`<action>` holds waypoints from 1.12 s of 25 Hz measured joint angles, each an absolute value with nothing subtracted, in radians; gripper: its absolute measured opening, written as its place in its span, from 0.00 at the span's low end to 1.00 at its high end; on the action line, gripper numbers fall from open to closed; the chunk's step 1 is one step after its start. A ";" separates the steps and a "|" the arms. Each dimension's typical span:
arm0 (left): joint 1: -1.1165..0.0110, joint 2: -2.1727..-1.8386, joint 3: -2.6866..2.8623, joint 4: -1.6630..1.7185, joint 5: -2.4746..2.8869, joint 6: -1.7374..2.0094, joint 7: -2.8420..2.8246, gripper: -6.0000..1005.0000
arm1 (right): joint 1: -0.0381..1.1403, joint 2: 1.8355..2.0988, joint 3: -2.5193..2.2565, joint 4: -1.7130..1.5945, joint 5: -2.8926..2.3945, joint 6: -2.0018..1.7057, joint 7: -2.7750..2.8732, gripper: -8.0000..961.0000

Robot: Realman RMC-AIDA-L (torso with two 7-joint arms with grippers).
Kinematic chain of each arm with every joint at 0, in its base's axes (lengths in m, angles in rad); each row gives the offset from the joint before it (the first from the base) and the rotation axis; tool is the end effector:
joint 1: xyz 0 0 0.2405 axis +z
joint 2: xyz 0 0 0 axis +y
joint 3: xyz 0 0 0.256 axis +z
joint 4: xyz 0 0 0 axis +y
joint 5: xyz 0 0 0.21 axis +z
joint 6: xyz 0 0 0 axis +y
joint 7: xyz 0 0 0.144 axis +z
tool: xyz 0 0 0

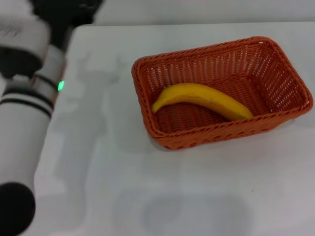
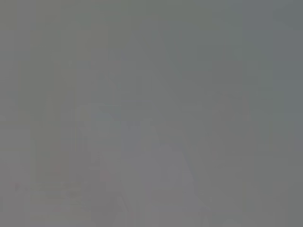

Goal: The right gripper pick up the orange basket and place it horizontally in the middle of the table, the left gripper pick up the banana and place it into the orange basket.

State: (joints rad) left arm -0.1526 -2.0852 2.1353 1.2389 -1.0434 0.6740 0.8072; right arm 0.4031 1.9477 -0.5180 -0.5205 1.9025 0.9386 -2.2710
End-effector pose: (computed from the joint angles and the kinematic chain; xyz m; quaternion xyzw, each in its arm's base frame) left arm -0.1753 0.3422 -0.0079 -0.6781 -0.1650 -0.2955 0.6523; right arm 0.3839 0.3641 0.1535 -0.6863 0.2532 0.2418 0.6375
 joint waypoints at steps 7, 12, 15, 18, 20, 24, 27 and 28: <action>-0.138 -2.089 2.249 1.058 -1.202 1.077 0.799 0.88 | 0.393 1.959 -0.494 -0.523 1.911 0.941 -2.283 0.81; -0.159 -2.089 2.276 0.925 -1.344 1.109 0.707 0.88 | 0.390 1.963 -0.492 -0.525 1.926 0.941 -2.289 0.81; -0.165 -2.088 2.297 0.883 -1.366 1.111 0.652 0.88 | 0.384 1.963 -0.491 -0.526 1.945 0.942 -2.295 0.81; -0.166 -2.086 2.299 0.874 -1.367 1.101 0.647 0.88 | 0.382 1.964 -0.490 -0.526 1.954 0.942 -2.296 0.81; -0.169 -2.085 2.299 0.872 -1.367 1.095 0.648 0.88 | 0.381 1.963 -0.487 -0.526 1.961 0.943 -2.297 0.81; -0.178 -2.087 2.301 0.853 -1.369 1.078 0.639 0.88 | 0.381 1.964 -0.469 -0.524 1.963 0.947 -2.298 0.81; -0.184 -2.087 2.301 0.842 -1.379 1.050 0.634 0.88 | 0.382 1.967 -0.460 -0.522 1.963 0.951 -2.299 0.81; -0.185 -2.086 2.301 0.839 -1.380 1.046 0.631 0.88 | 0.382 1.969 -0.457 -0.523 1.963 0.952 -2.299 0.81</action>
